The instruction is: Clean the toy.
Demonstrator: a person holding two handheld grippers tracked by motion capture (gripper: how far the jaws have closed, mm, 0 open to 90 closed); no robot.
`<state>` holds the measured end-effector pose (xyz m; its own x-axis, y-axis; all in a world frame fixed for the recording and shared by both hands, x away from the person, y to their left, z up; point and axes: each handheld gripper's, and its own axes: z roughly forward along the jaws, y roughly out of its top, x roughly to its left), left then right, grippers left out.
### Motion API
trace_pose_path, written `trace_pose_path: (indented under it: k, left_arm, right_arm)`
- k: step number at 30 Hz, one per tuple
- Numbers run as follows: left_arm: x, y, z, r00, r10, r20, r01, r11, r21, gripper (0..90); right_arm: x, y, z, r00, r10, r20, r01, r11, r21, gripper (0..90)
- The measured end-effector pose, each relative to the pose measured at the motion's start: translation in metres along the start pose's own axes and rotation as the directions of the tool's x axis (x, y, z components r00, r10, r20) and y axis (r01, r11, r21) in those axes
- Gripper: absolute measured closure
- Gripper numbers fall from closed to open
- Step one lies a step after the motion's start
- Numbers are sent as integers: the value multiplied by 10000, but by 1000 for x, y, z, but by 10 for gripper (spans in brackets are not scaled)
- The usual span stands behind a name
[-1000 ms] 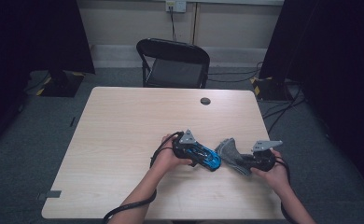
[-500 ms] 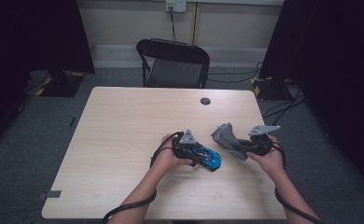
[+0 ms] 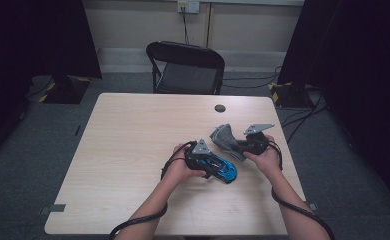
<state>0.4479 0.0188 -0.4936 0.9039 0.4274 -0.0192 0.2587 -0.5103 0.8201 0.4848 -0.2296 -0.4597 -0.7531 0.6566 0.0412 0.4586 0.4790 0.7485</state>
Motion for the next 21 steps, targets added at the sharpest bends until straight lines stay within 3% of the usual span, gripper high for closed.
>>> trace_pose_path:
  k: [6,14,17,21]
  left_arm:
    - [1,0,0,10000,10,29,-10,10000,19,165]
    - [1,-2,0,10000,19,92,-17,9999,-143,165]
    - [1,-2,0,9999,19,113,-17,9998,-191,165]
    - [1,-3,0,9999,-73,102,75,9997,-230,165]
  right_arm:
    - [2,11,15,9998,-143,160,140,9997,175,798]
    - [13,20,40,9996,-282,-50,284,9991,327,797]
    - [18,22,50,9987,-479,-191,486,9979,419,798]
    - [27,24,63,9938,-1075,-288,1096,9905,831,797]
